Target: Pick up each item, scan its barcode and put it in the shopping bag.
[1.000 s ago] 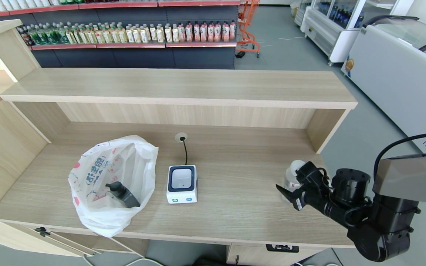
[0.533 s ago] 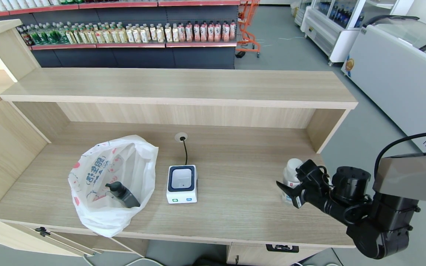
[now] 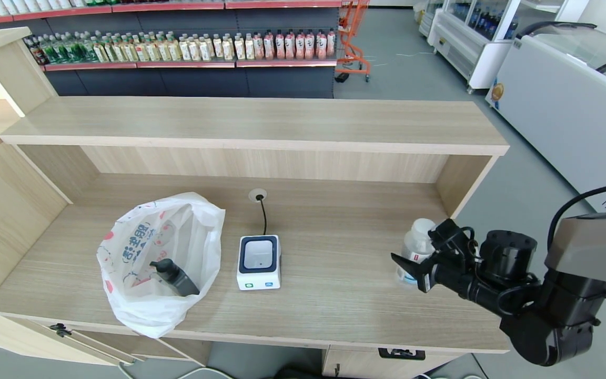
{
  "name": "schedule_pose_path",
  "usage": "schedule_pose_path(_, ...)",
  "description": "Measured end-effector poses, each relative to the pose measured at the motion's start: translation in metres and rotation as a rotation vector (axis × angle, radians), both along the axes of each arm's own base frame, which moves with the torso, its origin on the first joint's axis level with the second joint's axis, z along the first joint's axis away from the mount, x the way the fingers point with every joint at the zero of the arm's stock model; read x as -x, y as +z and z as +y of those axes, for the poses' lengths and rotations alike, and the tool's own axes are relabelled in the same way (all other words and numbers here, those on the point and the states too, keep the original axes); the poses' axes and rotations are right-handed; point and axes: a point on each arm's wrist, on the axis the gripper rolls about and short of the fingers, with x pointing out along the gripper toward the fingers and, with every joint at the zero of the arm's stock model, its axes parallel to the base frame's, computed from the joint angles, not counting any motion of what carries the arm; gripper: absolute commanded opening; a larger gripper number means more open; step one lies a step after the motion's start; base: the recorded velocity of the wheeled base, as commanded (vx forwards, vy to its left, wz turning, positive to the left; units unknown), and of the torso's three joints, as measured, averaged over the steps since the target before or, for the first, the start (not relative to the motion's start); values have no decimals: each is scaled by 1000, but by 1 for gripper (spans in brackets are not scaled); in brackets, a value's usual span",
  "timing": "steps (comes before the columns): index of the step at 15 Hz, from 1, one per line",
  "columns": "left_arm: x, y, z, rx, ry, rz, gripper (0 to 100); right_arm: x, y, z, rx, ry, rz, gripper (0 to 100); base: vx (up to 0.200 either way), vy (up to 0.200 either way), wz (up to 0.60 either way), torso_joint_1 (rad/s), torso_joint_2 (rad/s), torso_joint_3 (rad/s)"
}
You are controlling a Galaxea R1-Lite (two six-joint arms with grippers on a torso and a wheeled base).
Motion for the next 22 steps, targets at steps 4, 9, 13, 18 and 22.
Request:
schedule_pose_path(4, 0, 0, 0, 0, -1, 0, 100, 29, 39, 5, -171, 249, 66, 0, 0, 0, 0, 0, 0, 0)
schedule_pose_path(9, 0, 0, 0, 0, 0, 0, 100, 76, 74, 6, -238, 534, 96, 0, 0, 0, 0, 0, 0, 0)
schedule_pose_path(13, 0, 0, 0, 0, 0, 0, 100, 96, 99, 15, -269, 624, 166, 0, 0, 0, 0, 0, 0, 0)
schedule_pose_path(18, 0, 0, 0, 0, 0, 0, 100, 117, 133, 48, -451, 701, 342, 0, 0, 0, 0, 0, 0, 0)
schedule_pose_path(22, 0, 0, 0, 0, 0, 0, 100, 124, 131, 57, -458, 749, 349, 0, 0, 0, 0, 0, 0, 0)
